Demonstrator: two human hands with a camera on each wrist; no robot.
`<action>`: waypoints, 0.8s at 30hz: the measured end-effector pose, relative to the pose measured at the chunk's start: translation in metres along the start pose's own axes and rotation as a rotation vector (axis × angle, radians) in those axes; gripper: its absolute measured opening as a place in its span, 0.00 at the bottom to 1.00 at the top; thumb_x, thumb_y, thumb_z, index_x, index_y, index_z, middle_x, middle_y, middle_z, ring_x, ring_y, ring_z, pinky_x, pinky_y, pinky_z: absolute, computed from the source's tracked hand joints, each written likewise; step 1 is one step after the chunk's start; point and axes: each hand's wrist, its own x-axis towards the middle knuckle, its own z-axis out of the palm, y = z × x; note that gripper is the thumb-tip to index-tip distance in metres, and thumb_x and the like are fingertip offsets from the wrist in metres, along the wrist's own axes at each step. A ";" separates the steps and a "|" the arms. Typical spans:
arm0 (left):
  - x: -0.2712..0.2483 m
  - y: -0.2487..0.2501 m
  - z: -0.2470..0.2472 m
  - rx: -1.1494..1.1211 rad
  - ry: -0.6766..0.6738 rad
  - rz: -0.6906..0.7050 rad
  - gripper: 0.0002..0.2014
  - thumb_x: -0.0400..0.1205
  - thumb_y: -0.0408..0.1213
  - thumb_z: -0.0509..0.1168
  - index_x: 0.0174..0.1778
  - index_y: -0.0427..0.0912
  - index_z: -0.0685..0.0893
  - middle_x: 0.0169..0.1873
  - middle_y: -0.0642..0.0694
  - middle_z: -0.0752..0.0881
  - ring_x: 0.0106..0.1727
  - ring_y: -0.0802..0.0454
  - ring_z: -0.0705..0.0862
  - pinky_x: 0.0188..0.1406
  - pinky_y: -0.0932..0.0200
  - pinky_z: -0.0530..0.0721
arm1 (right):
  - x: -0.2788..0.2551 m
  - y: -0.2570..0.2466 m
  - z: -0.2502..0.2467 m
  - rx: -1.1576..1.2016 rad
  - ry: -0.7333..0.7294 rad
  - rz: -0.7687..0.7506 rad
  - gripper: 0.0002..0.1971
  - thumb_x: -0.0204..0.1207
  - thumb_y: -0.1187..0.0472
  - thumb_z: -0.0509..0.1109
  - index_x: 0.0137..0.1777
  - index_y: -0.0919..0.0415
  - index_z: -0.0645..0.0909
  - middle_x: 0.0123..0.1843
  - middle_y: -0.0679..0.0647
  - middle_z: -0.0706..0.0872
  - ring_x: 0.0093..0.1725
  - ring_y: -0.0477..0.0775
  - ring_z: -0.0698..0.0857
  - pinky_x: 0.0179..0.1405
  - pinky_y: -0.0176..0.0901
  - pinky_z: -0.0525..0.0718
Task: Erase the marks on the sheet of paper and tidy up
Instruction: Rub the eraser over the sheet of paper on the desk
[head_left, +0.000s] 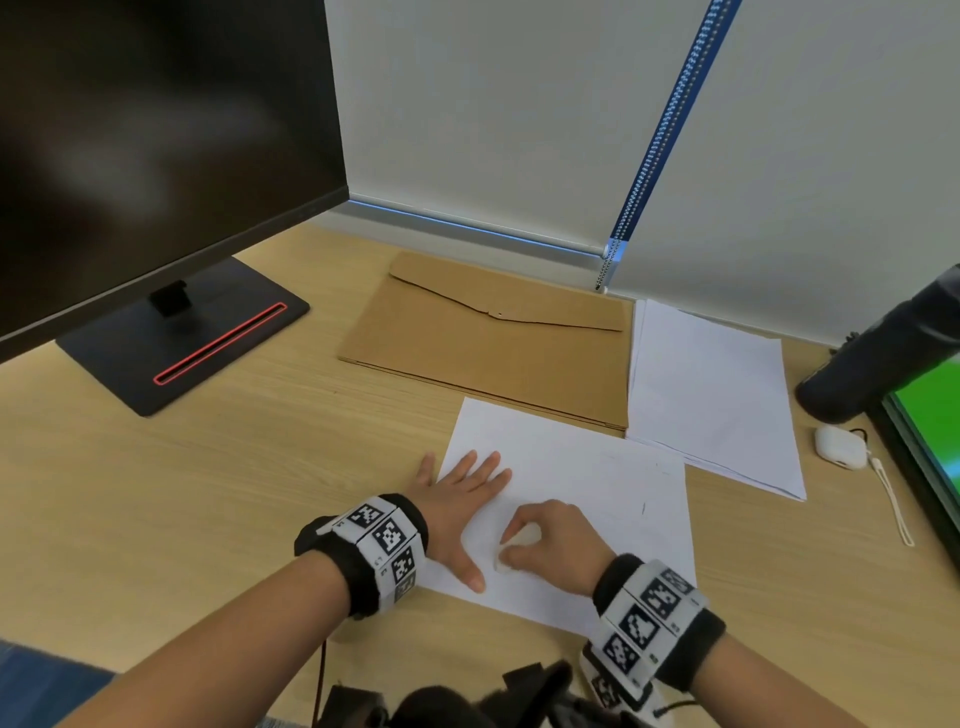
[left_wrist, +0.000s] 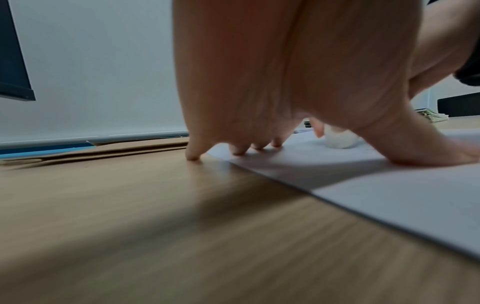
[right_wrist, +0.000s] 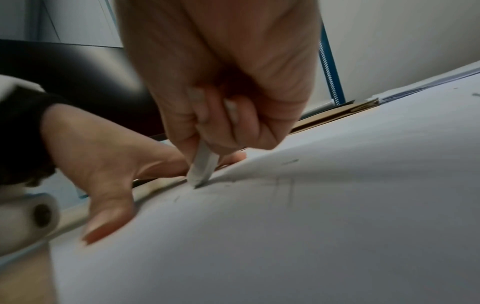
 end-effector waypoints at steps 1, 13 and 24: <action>0.000 0.000 0.000 0.000 0.000 -0.001 0.63 0.68 0.62 0.73 0.81 0.51 0.28 0.79 0.52 0.26 0.80 0.50 0.27 0.73 0.31 0.29 | 0.004 -0.001 -0.002 0.017 0.056 0.023 0.10 0.70 0.59 0.73 0.50 0.60 0.84 0.42 0.50 0.82 0.34 0.39 0.75 0.30 0.26 0.73; 0.003 0.000 -0.001 -0.035 0.010 -0.009 0.64 0.68 0.61 0.74 0.81 0.52 0.29 0.79 0.53 0.26 0.80 0.51 0.27 0.73 0.31 0.29 | 0.001 -0.005 0.004 0.106 0.073 0.080 0.06 0.69 0.59 0.74 0.42 0.54 0.79 0.44 0.51 0.82 0.34 0.42 0.77 0.30 0.27 0.72; 0.001 0.005 -0.003 -0.014 -0.004 -0.035 0.63 0.68 0.61 0.74 0.81 0.51 0.28 0.79 0.53 0.26 0.80 0.50 0.27 0.74 0.30 0.31 | 0.004 -0.002 0.001 0.126 0.123 0.078 0.04 0.73 0.58 0.72 0.46 0.55 0.84 0.45 0.46 0.84 0.43 0.41 0.77 0.33 0.22 0.68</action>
